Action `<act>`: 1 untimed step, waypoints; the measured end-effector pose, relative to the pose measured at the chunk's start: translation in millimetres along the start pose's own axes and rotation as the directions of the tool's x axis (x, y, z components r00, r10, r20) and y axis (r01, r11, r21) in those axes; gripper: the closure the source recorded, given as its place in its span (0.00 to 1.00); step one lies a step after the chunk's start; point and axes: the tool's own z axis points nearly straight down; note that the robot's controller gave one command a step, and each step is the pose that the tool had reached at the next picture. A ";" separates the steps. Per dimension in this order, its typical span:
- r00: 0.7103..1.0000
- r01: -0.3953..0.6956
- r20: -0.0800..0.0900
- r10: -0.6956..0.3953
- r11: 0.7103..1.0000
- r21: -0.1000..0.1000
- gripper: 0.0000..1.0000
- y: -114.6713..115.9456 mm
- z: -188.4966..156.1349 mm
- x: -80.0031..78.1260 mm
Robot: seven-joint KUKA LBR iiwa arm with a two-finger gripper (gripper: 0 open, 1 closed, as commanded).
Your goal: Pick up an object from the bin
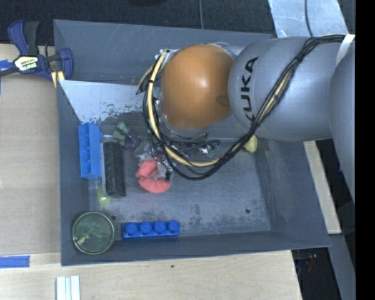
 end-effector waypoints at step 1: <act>1.000 -0.003 0.005 0.003 1.000 0.004 1.00 -1.4 -61.4 -2.0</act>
Offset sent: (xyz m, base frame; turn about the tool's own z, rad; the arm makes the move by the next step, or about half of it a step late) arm 0.0075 0.0497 -0.0736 -0.1494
